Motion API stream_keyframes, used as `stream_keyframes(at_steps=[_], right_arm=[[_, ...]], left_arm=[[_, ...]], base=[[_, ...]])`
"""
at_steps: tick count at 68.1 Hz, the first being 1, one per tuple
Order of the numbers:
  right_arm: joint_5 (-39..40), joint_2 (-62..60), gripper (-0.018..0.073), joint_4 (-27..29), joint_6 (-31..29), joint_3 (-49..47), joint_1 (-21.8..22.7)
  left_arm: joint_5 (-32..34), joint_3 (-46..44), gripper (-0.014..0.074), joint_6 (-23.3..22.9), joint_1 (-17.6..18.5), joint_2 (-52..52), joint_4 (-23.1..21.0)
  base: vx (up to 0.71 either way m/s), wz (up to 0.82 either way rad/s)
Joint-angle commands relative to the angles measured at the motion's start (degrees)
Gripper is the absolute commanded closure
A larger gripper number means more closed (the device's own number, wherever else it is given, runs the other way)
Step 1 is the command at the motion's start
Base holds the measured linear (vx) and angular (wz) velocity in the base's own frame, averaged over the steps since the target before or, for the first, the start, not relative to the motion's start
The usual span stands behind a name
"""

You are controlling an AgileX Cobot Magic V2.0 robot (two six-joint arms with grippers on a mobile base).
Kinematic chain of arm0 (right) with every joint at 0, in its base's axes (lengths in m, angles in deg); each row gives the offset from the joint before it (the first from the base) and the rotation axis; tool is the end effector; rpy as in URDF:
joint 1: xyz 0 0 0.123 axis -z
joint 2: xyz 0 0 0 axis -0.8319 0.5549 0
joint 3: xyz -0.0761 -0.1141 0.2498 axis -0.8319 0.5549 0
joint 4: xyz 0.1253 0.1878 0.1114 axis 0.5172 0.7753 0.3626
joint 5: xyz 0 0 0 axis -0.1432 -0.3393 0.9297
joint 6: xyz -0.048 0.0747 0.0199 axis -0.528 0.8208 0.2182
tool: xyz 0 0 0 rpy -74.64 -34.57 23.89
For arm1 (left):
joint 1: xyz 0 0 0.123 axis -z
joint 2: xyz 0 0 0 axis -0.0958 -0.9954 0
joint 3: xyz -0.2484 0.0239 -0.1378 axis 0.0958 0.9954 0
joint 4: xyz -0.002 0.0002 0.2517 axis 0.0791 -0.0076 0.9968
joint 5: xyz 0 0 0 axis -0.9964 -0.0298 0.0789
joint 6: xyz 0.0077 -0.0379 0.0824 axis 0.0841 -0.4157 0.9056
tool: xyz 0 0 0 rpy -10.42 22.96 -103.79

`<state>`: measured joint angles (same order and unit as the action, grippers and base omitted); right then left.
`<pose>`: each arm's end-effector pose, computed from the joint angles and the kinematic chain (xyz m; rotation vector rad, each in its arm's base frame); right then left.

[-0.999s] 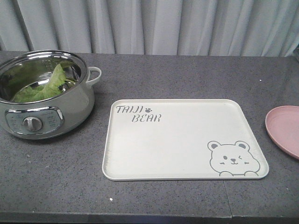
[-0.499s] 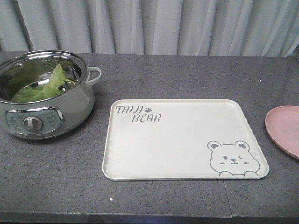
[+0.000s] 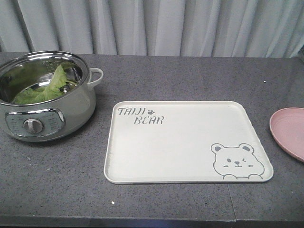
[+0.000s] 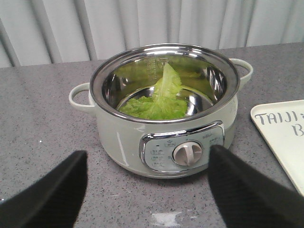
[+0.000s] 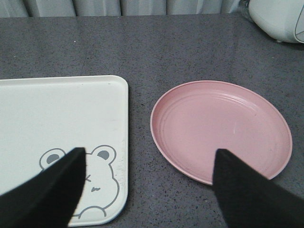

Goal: Transfer vegetables to tray and serve
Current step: 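Lower the open left gripper into the pot over the lettuce leaf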

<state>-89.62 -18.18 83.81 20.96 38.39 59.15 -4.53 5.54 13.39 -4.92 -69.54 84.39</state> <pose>0.1244 -0.0078 0.3059 0.0801 2.0023 -0.0364 0.1128 0.0001 0.3467 0.0397 1.8898 0.0341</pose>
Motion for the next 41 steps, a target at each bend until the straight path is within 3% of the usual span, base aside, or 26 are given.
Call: stream_keyframes(at_steps=[1,12,21,28,41], right_arm=[[3.7,0.4,-0.0129,-0.7,-0.4,-1.9,-0.1],[3.7,0.4,-0.0144,-0.5,-0.4,-1.9,-0.1],[3.7,0.4,-0.0108,-0.5,-0.4,-1.9,-0.1],[3.5,0.4,-0.0063,-0.5,-0.4,-1.9,-0.1],[3.6,0.4,0.0027,-0.5,-0.4,-1.9,-0.1]], left_arm=[[4.0,-2.0,-0.0046,-0.5,-0.2,-0.4,0.0],[4.3,-2.0,-0.0041,-1.0,-0.2,-0.4,-0.3],[7.0,-2.0,-0.0018,-3.7,-0.2,-0.8,-5.6],[8.4,-2.2,-0.0003,2.2,-0.2,-3.1,-5.5],[-1.9,-11.2,0.0029,4.3,-0.2,-15.1,-5.9]], base=[[0.0,0.0],[0.0,0.0],[0.0,0.0],[0.0,0.0],[0.0,0.0]])
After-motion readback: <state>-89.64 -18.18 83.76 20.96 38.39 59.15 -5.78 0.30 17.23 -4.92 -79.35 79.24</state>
